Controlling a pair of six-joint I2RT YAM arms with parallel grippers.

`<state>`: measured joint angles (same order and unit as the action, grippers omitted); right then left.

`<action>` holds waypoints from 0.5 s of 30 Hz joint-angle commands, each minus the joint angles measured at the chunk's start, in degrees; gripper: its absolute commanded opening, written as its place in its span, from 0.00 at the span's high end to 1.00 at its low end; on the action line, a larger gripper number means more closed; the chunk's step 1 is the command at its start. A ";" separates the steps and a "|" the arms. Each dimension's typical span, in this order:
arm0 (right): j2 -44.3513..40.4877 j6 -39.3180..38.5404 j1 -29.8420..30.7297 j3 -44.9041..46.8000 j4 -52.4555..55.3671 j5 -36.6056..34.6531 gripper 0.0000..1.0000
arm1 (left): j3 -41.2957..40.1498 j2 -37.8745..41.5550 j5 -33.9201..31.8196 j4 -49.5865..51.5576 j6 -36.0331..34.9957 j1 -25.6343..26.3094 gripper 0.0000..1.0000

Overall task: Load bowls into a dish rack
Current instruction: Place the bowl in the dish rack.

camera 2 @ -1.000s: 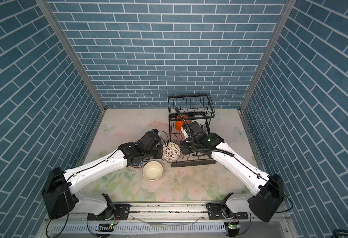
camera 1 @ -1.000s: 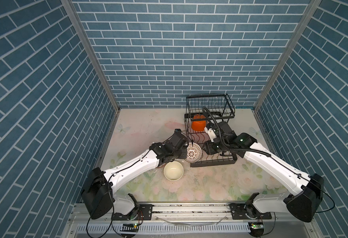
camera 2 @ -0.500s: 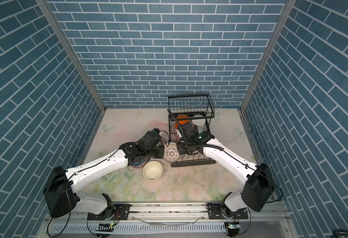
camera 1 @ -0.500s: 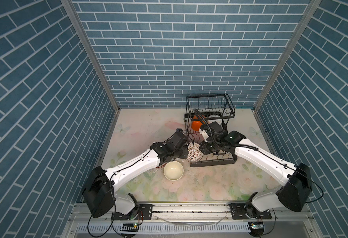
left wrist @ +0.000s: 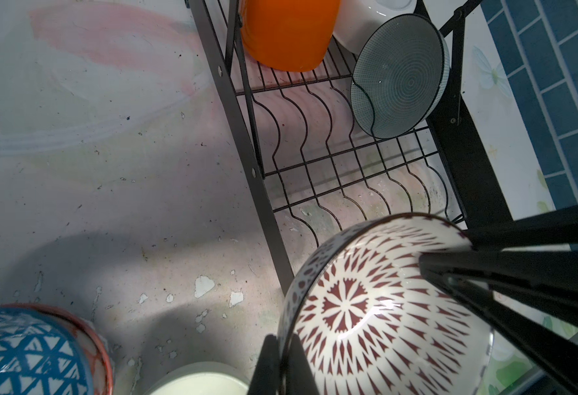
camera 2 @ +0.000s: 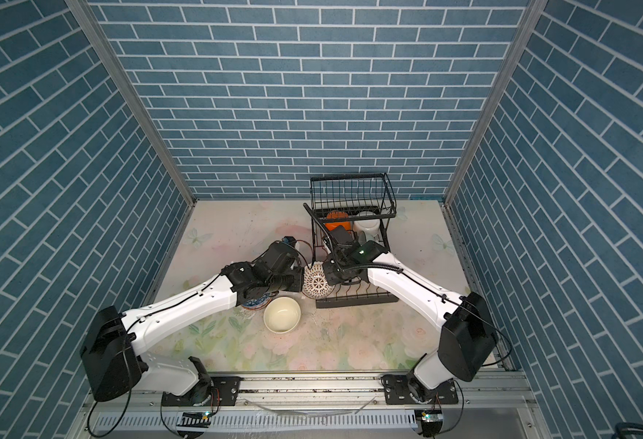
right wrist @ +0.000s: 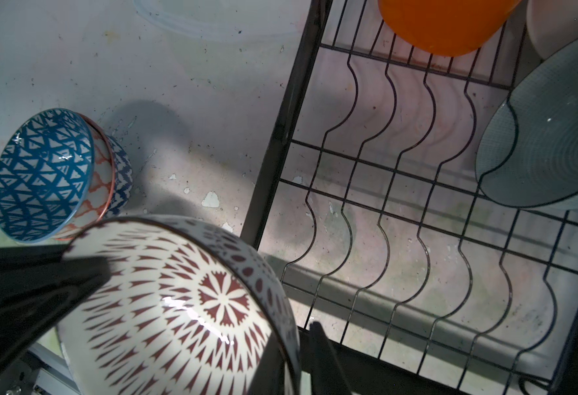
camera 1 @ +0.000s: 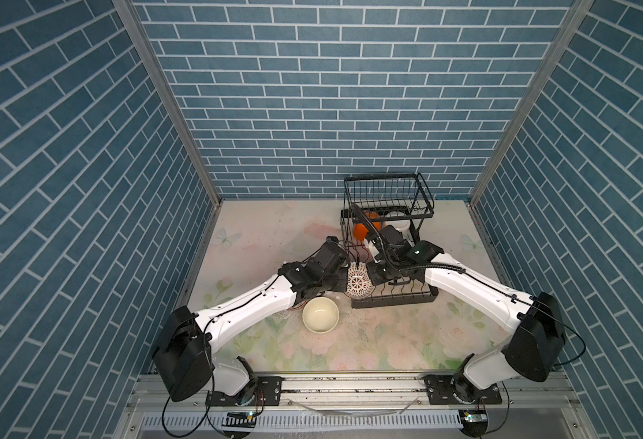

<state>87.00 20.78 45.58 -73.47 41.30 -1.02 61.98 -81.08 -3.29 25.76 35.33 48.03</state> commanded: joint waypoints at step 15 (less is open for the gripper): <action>-0.61 -0.93 0.91 -3.00 2.24 -16.72 1.00 | 0.31 0.99 -0.79 -2.54 0.21 -0.09 0.19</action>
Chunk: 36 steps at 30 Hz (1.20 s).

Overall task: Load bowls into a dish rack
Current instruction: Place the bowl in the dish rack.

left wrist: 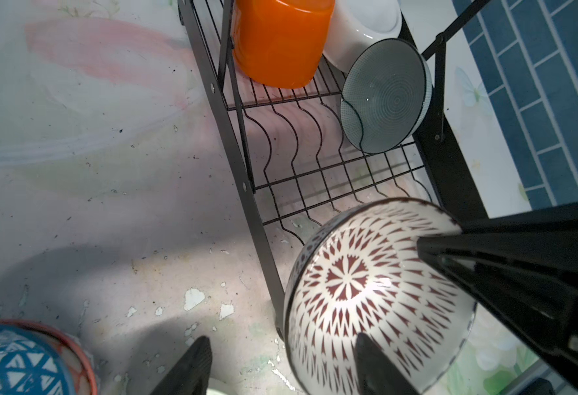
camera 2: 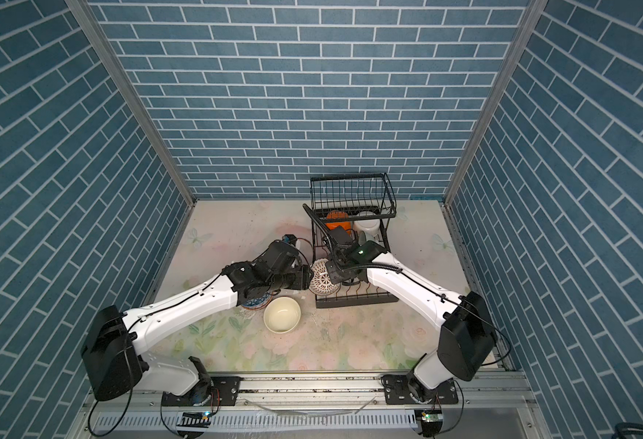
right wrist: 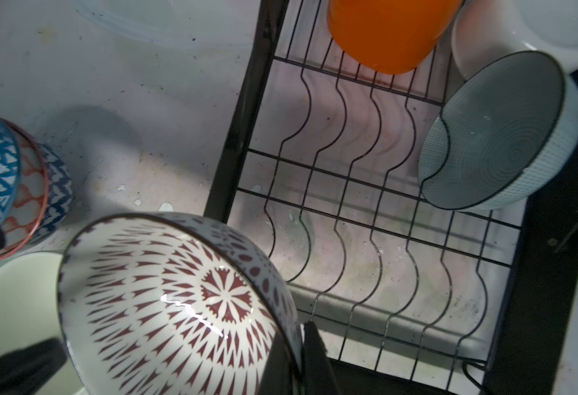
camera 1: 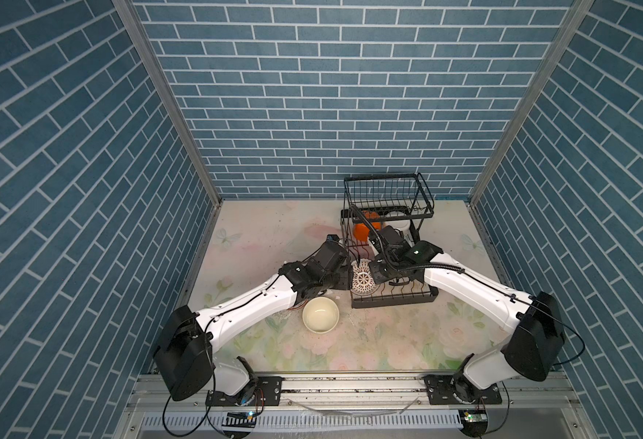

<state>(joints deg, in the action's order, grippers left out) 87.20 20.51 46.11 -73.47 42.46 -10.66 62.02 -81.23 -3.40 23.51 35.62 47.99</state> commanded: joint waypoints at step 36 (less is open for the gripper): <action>15.11 -17.86 1.13 3.86 -26.47 -49.38 1.00 | -7.96 14.61 -8.84 2.24 0.93 -2.64 0.00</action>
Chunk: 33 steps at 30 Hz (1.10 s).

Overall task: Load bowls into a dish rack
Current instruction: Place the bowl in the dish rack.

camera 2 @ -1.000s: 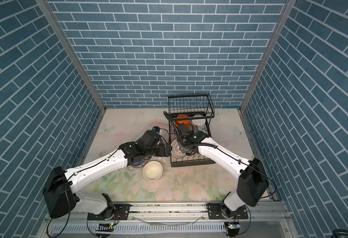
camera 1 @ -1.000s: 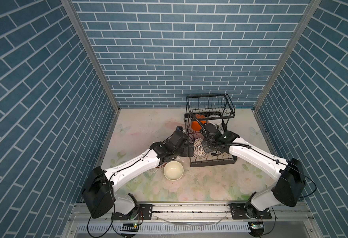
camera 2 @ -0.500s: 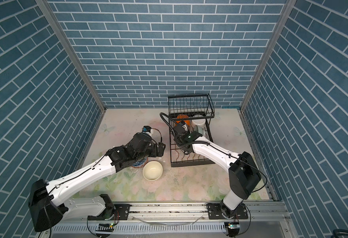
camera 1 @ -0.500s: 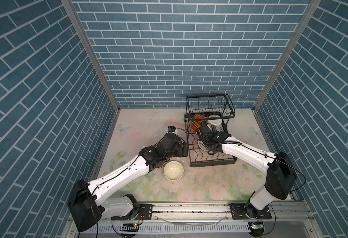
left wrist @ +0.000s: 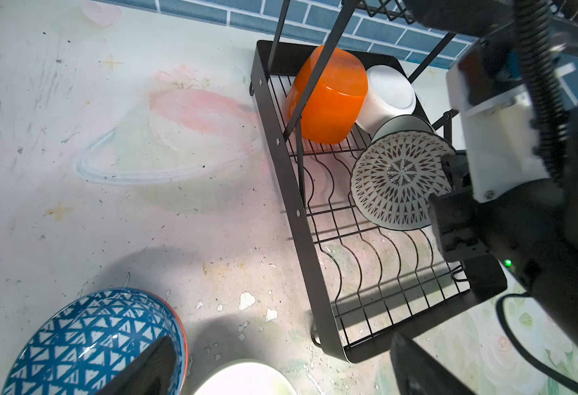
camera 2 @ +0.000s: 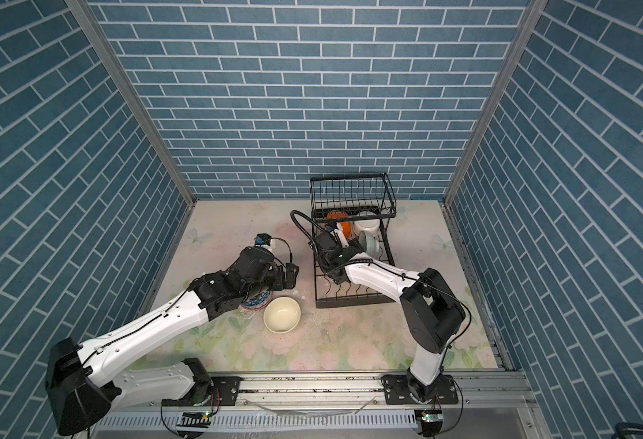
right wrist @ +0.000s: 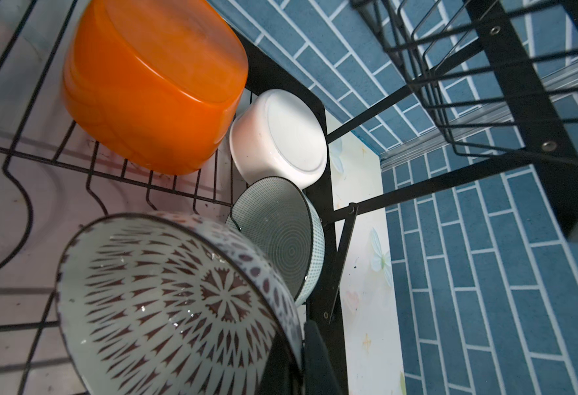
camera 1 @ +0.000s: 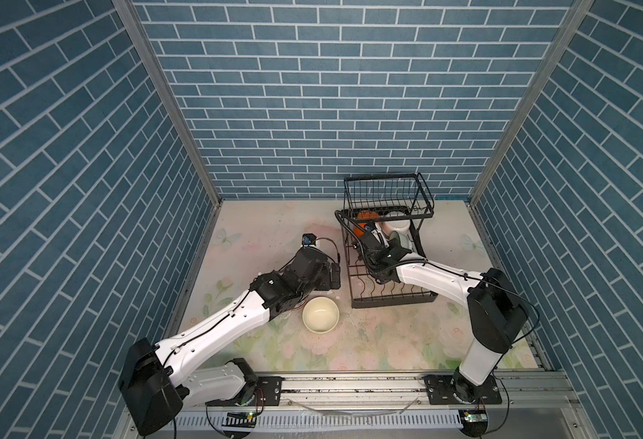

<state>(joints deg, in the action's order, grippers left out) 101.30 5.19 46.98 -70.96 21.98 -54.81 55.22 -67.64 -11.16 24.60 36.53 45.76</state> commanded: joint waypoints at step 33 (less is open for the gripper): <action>10.89 -23.55 -3.57 3.02 -31.99 -13.46 1.00 | -1.52 2.37 -1.41 3.09 -0.11 -1.99 0.00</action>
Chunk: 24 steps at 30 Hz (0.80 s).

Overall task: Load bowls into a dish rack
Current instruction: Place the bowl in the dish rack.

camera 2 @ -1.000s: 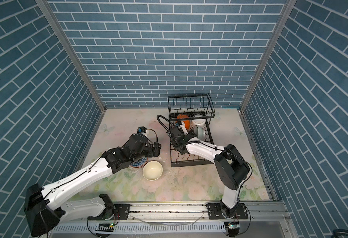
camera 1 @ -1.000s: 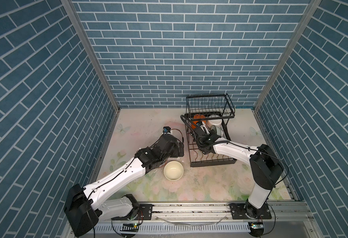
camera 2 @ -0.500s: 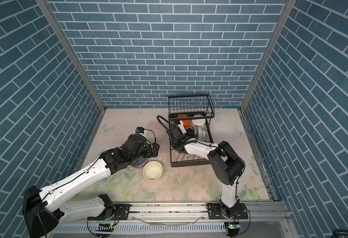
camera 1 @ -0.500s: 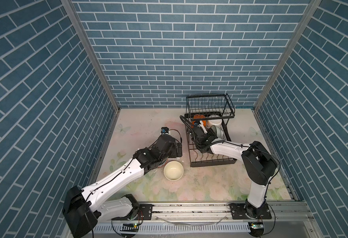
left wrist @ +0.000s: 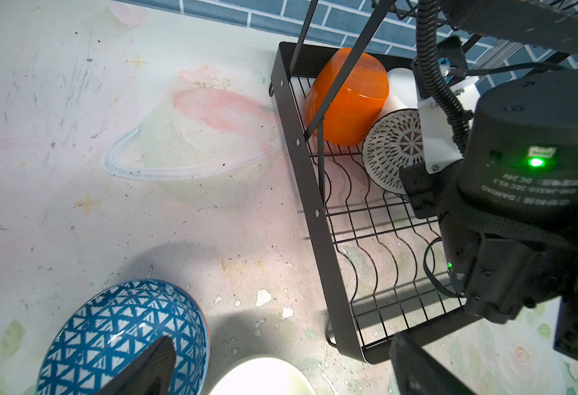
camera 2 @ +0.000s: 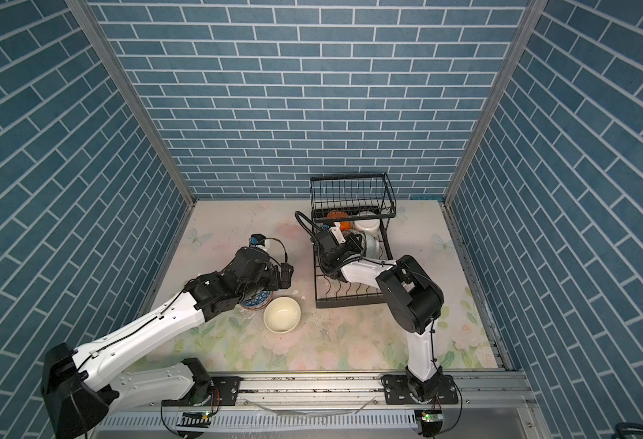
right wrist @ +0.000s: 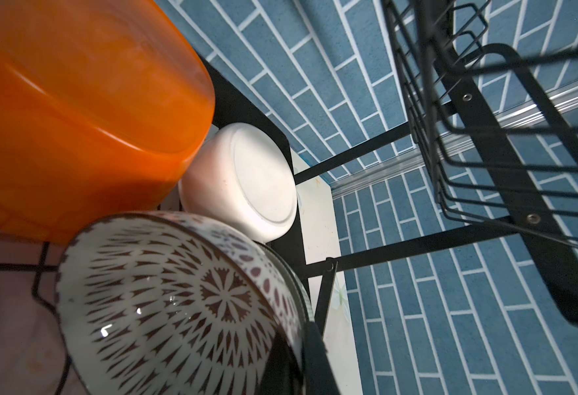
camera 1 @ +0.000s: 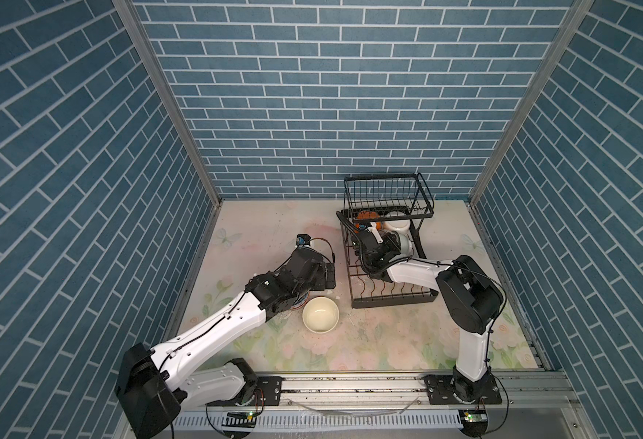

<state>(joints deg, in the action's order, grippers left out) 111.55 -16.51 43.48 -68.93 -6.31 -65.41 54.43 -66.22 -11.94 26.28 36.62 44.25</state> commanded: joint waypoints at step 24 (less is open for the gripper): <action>4.37 7.40 2.22 -2.56 8.22 -1.57 1.00 | -2.75 1.58 -0.50 0.77 0.52 -1.05 0.00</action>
<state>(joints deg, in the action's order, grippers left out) 113.36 -11.62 44.53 -69.89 -3.57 -68.58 52.56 -65.47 -11.94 26.26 36.88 43.68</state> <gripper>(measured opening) 0.076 0.996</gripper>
